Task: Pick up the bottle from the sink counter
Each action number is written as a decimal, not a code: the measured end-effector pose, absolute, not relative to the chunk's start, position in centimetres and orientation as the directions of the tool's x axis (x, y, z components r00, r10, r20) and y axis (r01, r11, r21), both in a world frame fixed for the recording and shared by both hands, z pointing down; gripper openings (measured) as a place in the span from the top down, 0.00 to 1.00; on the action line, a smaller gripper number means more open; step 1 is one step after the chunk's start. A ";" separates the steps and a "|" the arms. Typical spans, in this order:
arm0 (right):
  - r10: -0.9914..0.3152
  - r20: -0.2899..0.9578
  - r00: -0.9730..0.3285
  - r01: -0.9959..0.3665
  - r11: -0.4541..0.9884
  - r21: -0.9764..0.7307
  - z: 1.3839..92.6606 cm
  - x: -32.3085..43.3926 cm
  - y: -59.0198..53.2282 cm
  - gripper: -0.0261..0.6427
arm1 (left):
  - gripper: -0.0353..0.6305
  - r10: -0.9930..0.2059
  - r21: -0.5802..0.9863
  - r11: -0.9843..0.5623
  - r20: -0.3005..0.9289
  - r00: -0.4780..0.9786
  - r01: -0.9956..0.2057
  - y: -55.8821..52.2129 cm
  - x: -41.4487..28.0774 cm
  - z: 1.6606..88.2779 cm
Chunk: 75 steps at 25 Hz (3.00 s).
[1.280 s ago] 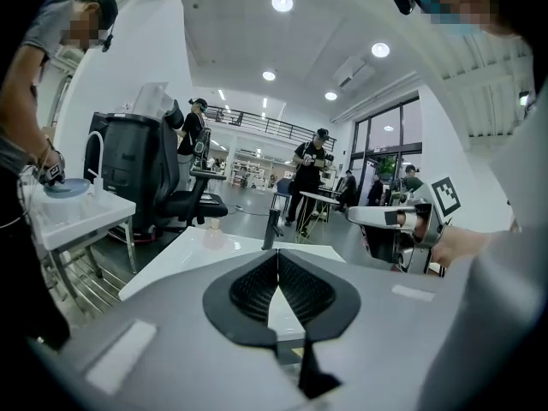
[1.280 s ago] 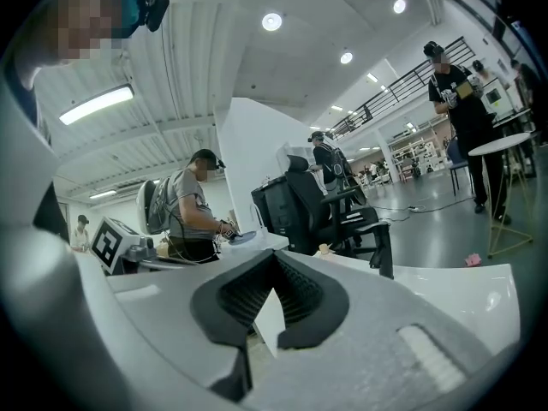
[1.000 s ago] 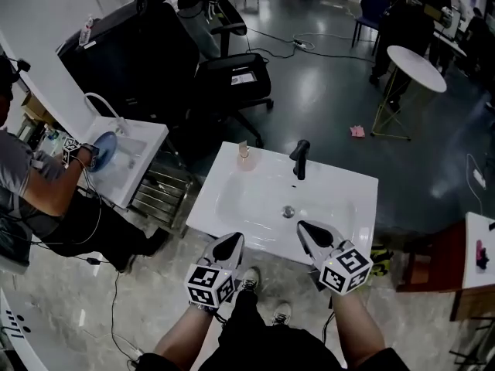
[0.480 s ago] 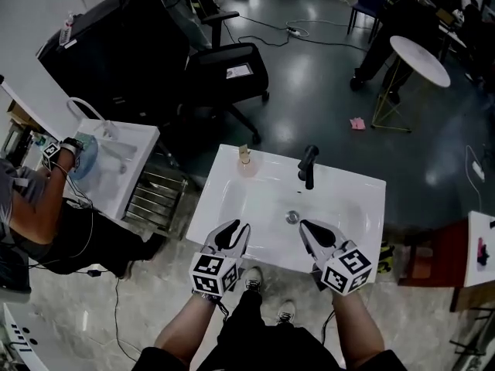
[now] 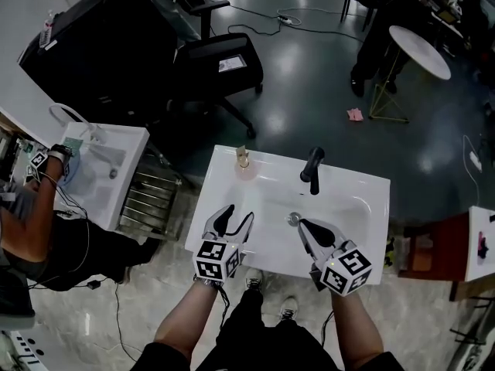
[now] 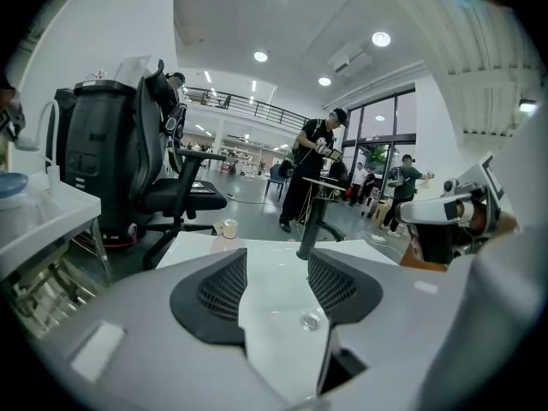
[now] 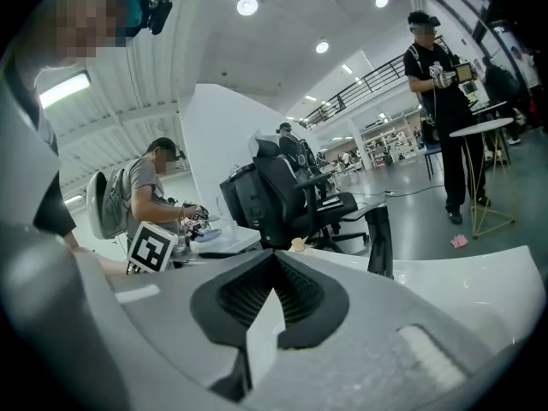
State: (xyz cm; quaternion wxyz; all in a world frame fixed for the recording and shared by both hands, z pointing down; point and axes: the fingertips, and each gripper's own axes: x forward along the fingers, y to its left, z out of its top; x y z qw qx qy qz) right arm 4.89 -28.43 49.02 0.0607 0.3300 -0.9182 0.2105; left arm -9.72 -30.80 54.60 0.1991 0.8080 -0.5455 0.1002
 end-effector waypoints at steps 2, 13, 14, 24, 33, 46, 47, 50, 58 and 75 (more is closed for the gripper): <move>-0.584 0.258 -0.769 -0.638 0.685 -0.352 49.4 4.6 -29.0 0.96 | 0.59 -0.838 0.211 -0.323 0.389 0.382 -0.923 -32.1 -10.1 55.4; -0.603 0.296 -0.741 -0.670 0.633 -0.388 52.0 3.7 -31.2 0.96 | 0.49 -0.847 0.166 -0.303 0.404 0.345 -0.939 -38.8 -11.7 58.9; -0.605 0.299 -0.738 -0.673 0.627 -0.392 52.3 3.8 -31.3 0.96 | 0.49 -0.847 0.167 -0.303 0.405 0.345 -0.938 -39.3 -11.7 59.2; -0.620 0.339 -0.708 -0.704 0.581 -0.409 54.6 4.2 -33.2 0.96 | 0.51 -0.864 0.153 -0.298 0.377 0.334 -0.942 -44.4 -12.0 60.8; -0.623 0.362 -0.694 -0.717 0.555 -0.421 56.1 4.2 -34.1 0.96 | 0.58 -0.874 0.120 -0.318 0.348 0.339 -0.941 -46.5 -11.6 61.5; -0.620 0.393 -0.679 -0.731 0.527 -0.433 57.8 4.1 -34.5 0.96 | 0.70 -0.896 0.040 -0.331 0.302 0.327 -0.943 -48.3 -11.5 61.8; -0.619 0.396 -0.678 -0.732 0.524 -0.435 57.8 4.1 -34.6 0.96 | 0.72 -0.899 0.025 -0.331 0.294 0.324 -0.943 -48.3 -11.5 61.7; -0.626 0.374 -0.684 -0.724 0.521 -0.452 57.7 3.9 -34.8 0.96 | 0.73 -0.912 0.000 -0.325 0.264 0.314 -0.946 -48.4 -11.5 61.5; -0.632 0.366 -0.683 -0.724 0.518 -0.456 57.9 3.9 -34.6 0.96 | 0.73 -0.928 -0.021 -0.321 0.208 0.310 -0.947 -48.4 -11.4 61.7; -0.638 0.366 -0.677 -0.729 0.510 -0.457 59.0 3.7 -34.4 0.96 | 0.74 -0.948 -0.003 -0.291 0.135 0.288 -0.957 -48.3 -12.0 61.5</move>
